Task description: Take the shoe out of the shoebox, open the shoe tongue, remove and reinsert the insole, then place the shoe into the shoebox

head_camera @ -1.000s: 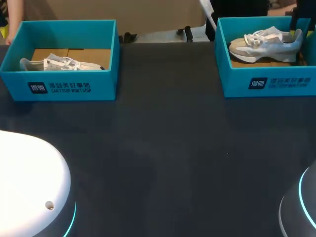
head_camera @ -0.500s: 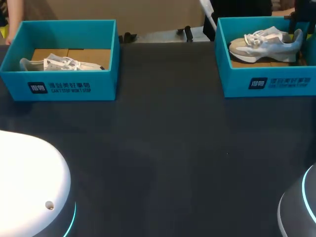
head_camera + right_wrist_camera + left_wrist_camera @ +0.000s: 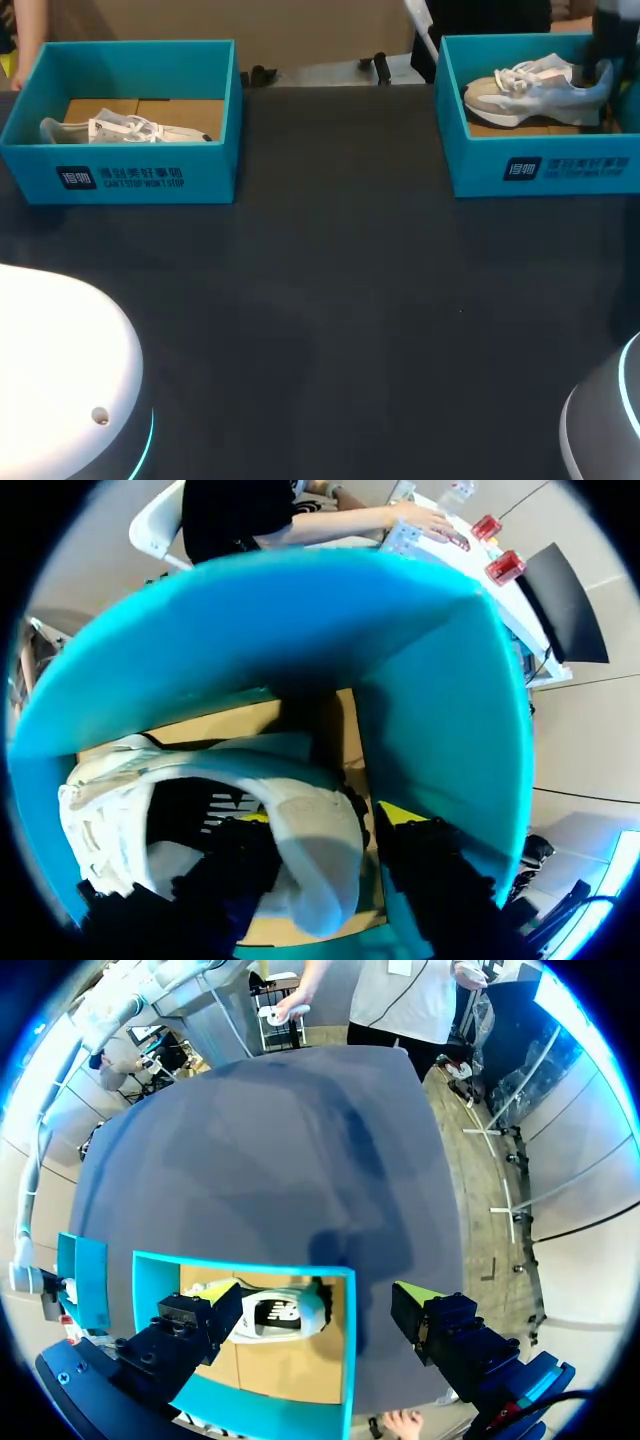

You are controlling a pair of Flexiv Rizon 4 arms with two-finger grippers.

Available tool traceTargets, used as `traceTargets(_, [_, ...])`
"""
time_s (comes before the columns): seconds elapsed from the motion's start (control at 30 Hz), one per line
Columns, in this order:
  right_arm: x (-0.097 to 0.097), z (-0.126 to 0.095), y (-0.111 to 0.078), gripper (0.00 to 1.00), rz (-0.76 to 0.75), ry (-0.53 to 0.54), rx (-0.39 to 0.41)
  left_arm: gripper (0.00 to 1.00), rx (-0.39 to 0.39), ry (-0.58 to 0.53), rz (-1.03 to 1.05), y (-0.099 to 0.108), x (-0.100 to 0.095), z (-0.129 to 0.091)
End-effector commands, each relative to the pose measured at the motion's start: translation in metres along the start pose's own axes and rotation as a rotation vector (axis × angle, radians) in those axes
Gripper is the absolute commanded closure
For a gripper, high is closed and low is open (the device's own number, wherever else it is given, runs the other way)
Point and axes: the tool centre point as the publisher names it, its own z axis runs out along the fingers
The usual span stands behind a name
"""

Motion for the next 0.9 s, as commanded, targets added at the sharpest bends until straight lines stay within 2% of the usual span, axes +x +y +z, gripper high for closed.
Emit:
traceTargets(0.03, [0.001, 0.011, 0.01, 0.64, -0.009, 0.0, 0.118, 0.0, -0.001, 0.002, 0.001, -0.001, 0.0, 0.0])
traceTargets(0.07, [0.001, 0.011, 0.009, 0.66, -0.012, -0.001, 0.12, 0.0, -0.001, 0.002, 0.001, -0.001, 0.0, 0.0])
traceTargets(0.17, [0.0, 0.013, 0.007, 1.0, -0.013, -0.001, 0.124, 0.0, -0.001, 0.002, 0.001, -0.001, 0.0, 0.0])
traceTargets(0.57, [-0.015, 0.001, -0.002, 1.0, -0.013, -0.02, 0.096, 0.0, -0.001, 0.002, 0.001, -0.001, 0.0, 0.0])
traceTargets(0.9, [-0.026, -0.03, -0.011, 1.0, -0.007, -0.047, 0.064, 0.0, -0.001, 0.002, 0.001, -0.001, 0.0, 0.0])
